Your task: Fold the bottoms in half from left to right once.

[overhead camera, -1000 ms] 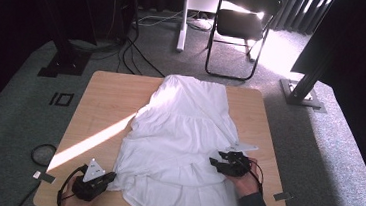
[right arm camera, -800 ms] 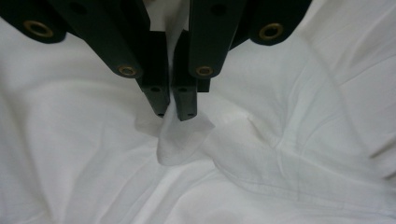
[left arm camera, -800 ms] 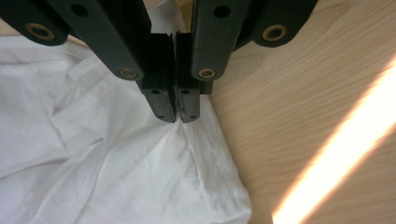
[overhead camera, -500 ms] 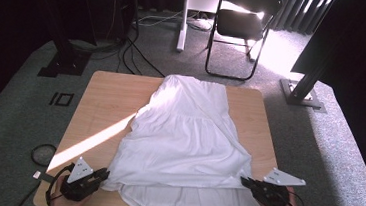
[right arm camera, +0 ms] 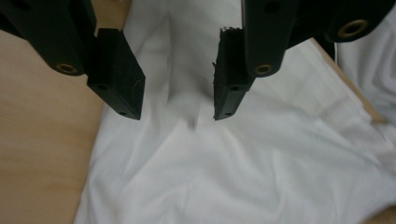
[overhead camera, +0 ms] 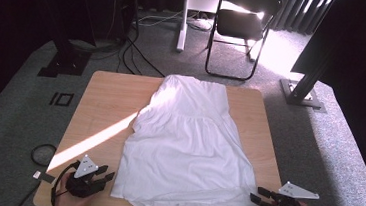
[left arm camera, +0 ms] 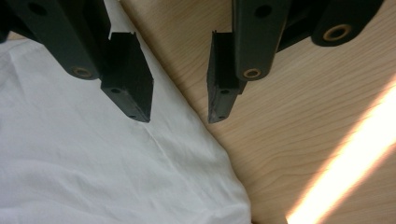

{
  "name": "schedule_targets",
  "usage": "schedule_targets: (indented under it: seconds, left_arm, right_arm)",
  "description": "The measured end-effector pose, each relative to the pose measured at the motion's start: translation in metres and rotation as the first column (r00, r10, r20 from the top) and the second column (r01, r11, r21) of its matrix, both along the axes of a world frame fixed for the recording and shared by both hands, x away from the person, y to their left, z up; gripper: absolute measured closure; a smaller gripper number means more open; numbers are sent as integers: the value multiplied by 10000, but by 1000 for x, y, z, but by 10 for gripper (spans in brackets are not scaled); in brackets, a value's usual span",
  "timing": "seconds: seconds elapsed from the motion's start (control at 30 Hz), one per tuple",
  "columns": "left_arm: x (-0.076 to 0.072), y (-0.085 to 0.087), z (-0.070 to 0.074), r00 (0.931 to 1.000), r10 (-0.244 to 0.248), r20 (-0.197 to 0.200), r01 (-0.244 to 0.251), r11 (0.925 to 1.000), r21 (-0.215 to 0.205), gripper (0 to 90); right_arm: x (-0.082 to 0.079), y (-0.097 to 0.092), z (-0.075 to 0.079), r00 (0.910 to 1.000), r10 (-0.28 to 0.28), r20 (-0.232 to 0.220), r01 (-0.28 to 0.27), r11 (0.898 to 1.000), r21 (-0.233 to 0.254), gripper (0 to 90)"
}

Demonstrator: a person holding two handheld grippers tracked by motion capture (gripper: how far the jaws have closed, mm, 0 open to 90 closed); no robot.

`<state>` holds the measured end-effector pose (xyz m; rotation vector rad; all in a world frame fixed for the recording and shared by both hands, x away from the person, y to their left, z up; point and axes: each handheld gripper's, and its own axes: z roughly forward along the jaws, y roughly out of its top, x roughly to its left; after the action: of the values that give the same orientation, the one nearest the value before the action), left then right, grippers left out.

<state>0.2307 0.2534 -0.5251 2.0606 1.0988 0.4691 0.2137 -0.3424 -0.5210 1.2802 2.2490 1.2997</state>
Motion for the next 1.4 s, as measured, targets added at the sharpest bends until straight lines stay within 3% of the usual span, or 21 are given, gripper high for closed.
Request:
schedule_targets:
  seconds: [0.07,0.17,0.2,0.23,0.37,0.47,0.57,0.67,0.73,0.87,1.0,1.17,1.3,1.4]
  left_arm:
    - [4,-3,-3,9999,-4,-114,3,10000,-57,592]
    - [9,-8,-5,9997,-103,-214,100,9999,-139,577]
    - [13,-15,-9,9994,-241,-262,238,9997,-102,577]
    - [15,-18,-11,9990,-294,-323,292,9996,-57,564]
    - [19,-33,-17,9967,-557,-598,569,9982,183,539]
    - [14,-43,-20,9930,-953,-700,986,9941,461,521]
    - [6,-50,-25,9885,-1258,-837,1314,9891,658,514]
    - [-4,-50,-25,9844,-1533,-865,1583,9859,542,505]
    - [-8,-49,-25,9810,-1725,-885,1774,9828,507,506]
    - [-4,-42,-21,9884,-1399,-590,1405,9901,62,491]
    - [15,-35,-14,9973,-728,-129,727,9973,-44,477]
    - [58,-31,1,9990,65,434,-68,10000,61,439]
    - [101,-35,7,9966,626,530,-628,9980,30,413]
    - [131,-41,7,9950,961,273,-963,9953,86,386]
  right_arm:
    - [6,2,6,9995,-150,294,141,9995,283,507]
    - [17,8,7,9988,-355,322,355,9994,3,516]
    - [23,11,3,9989,-404,258,406,9991,-96,526]
    - [36,17,-8,9986,-514,-88,511,9981,-347,526]
    - [50,22,-31,9952,-711,-672,653,9943,-840,487]
    - [43,24,-39,9959,-586,-695,495,9907,-1267,425]
    - [29,21,-38,9974,-252,-669,164,9916,-1280,363]
    - [12,16,-40,9974,99,-709,-203,9888,-1478,315]
    - [4,10,-40,9971,241,-728,-336,9905,-1332,300]
    - [4,-4,-31,9995,-177,-250,155,9963,-848,333]
    - [23,-3,-16,9983,-443,373,468,9966,-676,411]
    - [70,12,-6,9966,-453,693,506,9957,-776,433]
    - [111,32,-4,9962,-335,806,436,9909,-1272,436]
    - [138,45,-4,9955,-305,893,437,9877,-1500,436]
